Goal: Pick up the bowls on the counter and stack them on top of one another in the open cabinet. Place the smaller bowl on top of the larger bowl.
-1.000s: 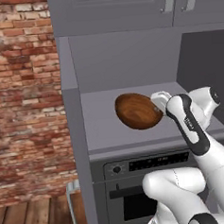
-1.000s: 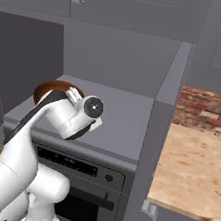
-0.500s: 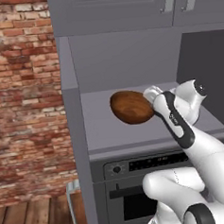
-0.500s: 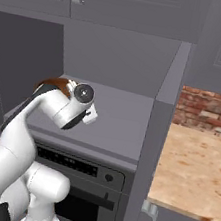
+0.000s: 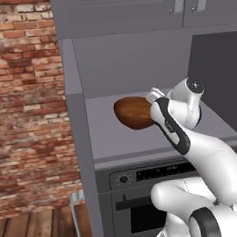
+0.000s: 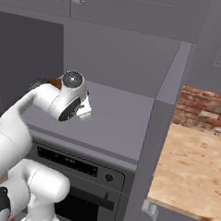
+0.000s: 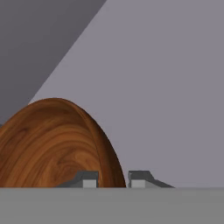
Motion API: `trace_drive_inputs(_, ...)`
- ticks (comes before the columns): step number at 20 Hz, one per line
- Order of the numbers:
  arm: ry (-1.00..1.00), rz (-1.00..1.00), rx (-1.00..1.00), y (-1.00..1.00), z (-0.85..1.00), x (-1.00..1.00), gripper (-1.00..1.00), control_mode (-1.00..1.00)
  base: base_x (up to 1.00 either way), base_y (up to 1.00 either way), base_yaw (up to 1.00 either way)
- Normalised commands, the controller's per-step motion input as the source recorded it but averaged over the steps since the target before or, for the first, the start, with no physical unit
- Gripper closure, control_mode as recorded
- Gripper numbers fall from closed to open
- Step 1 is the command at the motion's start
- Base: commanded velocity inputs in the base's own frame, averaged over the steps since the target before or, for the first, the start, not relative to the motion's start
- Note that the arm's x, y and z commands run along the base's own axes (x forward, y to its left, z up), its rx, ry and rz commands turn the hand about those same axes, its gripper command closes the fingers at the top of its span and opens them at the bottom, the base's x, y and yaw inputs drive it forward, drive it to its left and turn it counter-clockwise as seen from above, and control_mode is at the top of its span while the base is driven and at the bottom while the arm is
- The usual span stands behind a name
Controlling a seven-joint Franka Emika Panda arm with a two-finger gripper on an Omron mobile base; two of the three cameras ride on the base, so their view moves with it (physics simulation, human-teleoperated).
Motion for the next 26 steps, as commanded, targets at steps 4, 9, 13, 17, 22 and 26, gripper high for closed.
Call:
trace_drive_inputs(4, 0.07, -0.11, -0.05, 0.13, -0.04, 0.08, 1.0, -1.0, 0.0, 0.0, 0.0)
trace_drive_inputs(9, -0.01, -0.1, -0.1, 0.16, -0.12, 0.03, 1.0, -1.0, 0.0, 0.0, 0.0)
trace_drive_inputs(13, -0.08, -0.09, -0.12, 0.17, -0.17, 0.02, 1.0, -1.0, 0.0, 0.0, 0.0)
trace_drive_inputs(17, -0.02, -0.07, -0.06, 0.11, -0.17, 0.15, 1.0, -1.0, 0.0, 0.0, 0.0)
trace_drive_inputs(22, 0.01, -0.05, -0.04, 0.08, -0.12, 0.24, 1.0, -1.0, 0.0, 0.0, 0.0)
trace_drive_inputs(26, 0.03, -0.04, -0.03, 0.06, -0.12, 0.26, 1.0, -1.0, 0.0, 0.0, 0.0)
